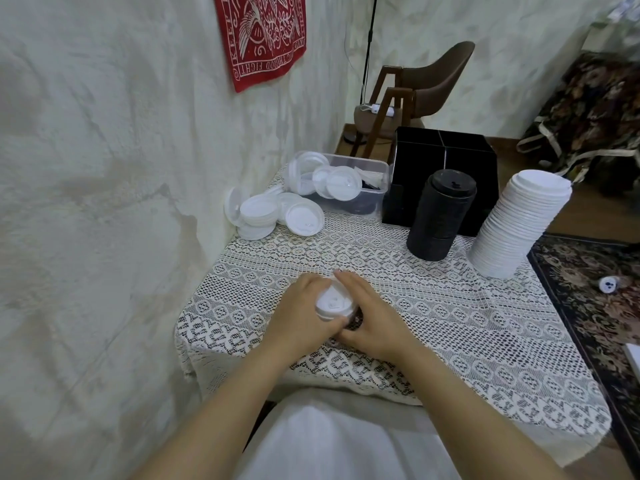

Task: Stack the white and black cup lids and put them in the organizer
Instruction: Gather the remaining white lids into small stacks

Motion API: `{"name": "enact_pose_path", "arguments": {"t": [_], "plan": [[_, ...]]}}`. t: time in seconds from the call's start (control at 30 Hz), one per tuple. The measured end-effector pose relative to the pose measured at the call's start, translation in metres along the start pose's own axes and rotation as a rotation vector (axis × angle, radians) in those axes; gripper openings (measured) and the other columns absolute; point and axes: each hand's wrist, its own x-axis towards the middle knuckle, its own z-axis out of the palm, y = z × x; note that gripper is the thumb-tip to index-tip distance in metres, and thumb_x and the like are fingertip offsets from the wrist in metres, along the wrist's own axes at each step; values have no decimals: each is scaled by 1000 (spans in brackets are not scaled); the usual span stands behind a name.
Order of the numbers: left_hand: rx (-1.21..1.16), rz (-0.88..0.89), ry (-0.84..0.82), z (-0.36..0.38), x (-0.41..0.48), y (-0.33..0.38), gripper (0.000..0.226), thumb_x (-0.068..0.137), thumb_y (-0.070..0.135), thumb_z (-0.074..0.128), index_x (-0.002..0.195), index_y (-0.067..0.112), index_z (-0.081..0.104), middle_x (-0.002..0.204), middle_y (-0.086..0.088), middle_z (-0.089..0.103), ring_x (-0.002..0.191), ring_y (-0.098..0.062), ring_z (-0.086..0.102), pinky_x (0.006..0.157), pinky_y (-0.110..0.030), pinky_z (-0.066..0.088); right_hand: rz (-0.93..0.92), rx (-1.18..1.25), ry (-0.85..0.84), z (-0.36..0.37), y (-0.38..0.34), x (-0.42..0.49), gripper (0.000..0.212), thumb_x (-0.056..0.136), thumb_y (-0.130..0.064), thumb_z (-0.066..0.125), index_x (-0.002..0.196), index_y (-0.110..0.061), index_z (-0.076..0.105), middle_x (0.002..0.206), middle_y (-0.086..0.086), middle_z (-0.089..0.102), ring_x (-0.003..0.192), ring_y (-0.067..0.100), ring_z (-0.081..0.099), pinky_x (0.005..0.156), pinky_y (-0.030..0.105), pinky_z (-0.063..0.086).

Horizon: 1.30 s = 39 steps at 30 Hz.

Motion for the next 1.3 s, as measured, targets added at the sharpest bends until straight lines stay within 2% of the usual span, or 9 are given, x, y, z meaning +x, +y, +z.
{"name": "enact_pose_path", "arguments": {"t": [0.17,0.33,0.47,0.53,0.63,0.8,0.97,1.23,1.3], "plan": [[-37,0,-28,-1,3,0,72,75,37,79,137,20,46,124,10,41,115,-11,45,98,-27,42,11,-79,-12,1,0,2,92,80,-32,74,153,-38,19,160,-13,17,142,8,26,112,32,34],[-94,-12,-124,-7,1,-6,78,78,36,77,144,18,40,143,10,32,126,-11,40,107,-31,39,2,-126,-12,1,-2,2,93,80,-35,75,155,-34,19,159,-13,21,139,11,31,108,32,38],[-108,28,-219,-14,1,-19,76,81,22,74,147,22,36,152,12,22,132,-2,25,111,-21,25,1,-70,1,0,-6,2,91,81,-39,76,154,-30,22,155,-9,30,134,13,38,108,30,37],[-117,47,-239,-15,0,-25,76,80,17,75,146,25,37,153,13,21,132,1,23,116,-26,26,8,-36,3,-1,-8,3,92,78,-35,79,153,-27,26,153,-5,35,133,15,41,110,29,35],[-143,54,-209,-13,1,-31,75,79,11,74,144,26,40,151,14,25,134,0,25,116,-31,30,17,-4,3,-4,-8,5,92,75,-32,82,152,-22,31,150,-2,40,131,15,42,107,21,31],[-113,69,-128,-14,13,-35,70,80,8,71,142,25,43,144,21,28,128,7,24,105,-5,13,32,8,-11,-5,-8,21,95,73,-35,83,152,-23,31,151,-2,38,133,17,41,111,32,36],[-157,32,-92,-25,34,-39,71,78,2,68,141,23,43,142,18,28,129,1,28,110,-17,23,23,22,-9,-3,-11,53,94,75,-28,82,152,-22,29,150,2,38,132,18,43,110,32,37],[-110,-11,-33,-36,61,-61,72,79,1,66,143,23,42,145,14,31,127,5,25,106,-4,14,37,14,-37,7,-16,102,96,75,-32,82,153,-22,27,150,4,38,130,22,45,106,40,44],[-110,-25,-17,-37,64,-66,72,79,3,66,144,22,41,149,11,31,129,3,27,109,-13,20,38,11,-45,10,-16,110,95,76,-32,82,153,-21,28,150,5,39,132,22,42,109,42,40]]}}
